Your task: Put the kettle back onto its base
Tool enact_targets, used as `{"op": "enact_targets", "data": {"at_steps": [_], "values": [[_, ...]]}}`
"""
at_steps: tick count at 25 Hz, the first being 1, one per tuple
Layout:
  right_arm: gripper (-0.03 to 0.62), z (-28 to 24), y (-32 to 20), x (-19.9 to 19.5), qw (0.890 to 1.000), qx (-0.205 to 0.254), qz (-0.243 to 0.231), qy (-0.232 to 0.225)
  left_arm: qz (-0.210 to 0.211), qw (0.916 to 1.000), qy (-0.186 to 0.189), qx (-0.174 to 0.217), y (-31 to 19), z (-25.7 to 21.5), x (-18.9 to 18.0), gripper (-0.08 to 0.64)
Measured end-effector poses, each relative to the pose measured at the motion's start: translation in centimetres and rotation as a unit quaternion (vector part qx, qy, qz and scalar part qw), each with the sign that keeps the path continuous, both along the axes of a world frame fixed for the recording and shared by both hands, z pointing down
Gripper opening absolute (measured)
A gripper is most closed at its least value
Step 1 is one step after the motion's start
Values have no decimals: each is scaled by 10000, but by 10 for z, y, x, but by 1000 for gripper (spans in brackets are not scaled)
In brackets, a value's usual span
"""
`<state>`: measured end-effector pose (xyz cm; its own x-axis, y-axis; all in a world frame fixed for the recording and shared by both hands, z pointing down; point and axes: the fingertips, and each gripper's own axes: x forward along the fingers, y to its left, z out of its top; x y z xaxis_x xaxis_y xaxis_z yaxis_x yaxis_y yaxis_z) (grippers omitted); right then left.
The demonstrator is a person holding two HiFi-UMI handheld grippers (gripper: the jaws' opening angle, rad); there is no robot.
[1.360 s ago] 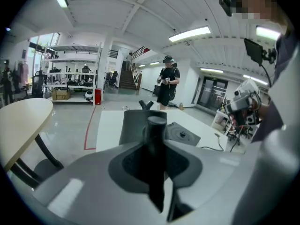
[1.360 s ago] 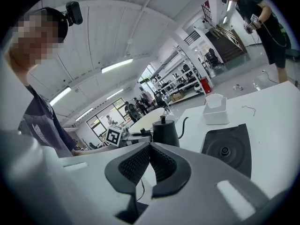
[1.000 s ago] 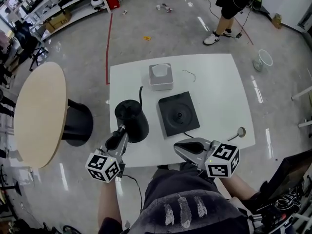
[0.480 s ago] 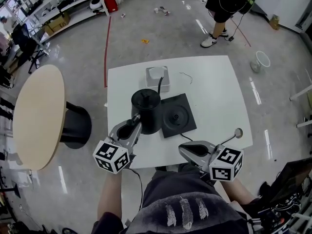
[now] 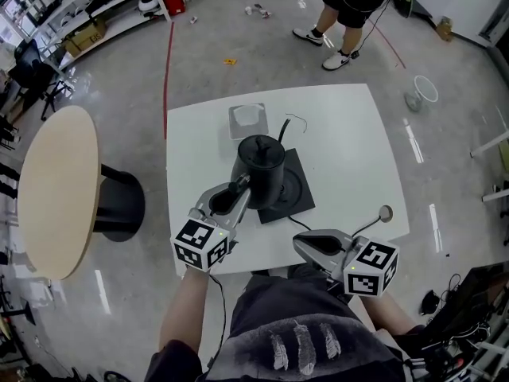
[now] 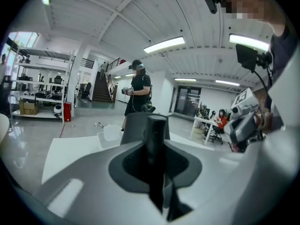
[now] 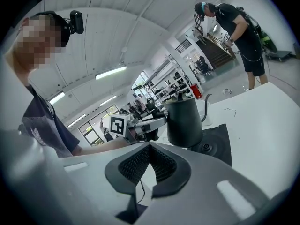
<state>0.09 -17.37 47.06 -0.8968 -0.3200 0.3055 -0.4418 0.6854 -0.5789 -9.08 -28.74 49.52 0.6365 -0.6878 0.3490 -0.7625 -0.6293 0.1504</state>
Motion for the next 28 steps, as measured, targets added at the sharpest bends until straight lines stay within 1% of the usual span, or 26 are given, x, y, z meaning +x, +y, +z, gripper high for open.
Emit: {"op": "enact_targets", "data": {"at_steps": [4, 10, 17, 22, 28], "values": [[2, 3, 1, 3, 10000, -39, 50, 3, 44, 10000, -5, 75, -3, 7, 13, 60], [2, 5, 5, 2, 9999, -55, 118, -1, 187, 9998, 80, 14, 1, 18, 24, 60], [2, 11, 1, 17, 9997, -161, 191, -26, 274, 9996, 97, -56, 3, 39, 46, 60], [2, 11, -2, 17, 9996, -181, 189, 48, 293, 9994, 186, -25, 3, 41, 47, 60], [2, 13, -4, 16, 9996, -175, 185, 96, 570, 9981, 218, 52, 22, 47, 50, 65]]}}
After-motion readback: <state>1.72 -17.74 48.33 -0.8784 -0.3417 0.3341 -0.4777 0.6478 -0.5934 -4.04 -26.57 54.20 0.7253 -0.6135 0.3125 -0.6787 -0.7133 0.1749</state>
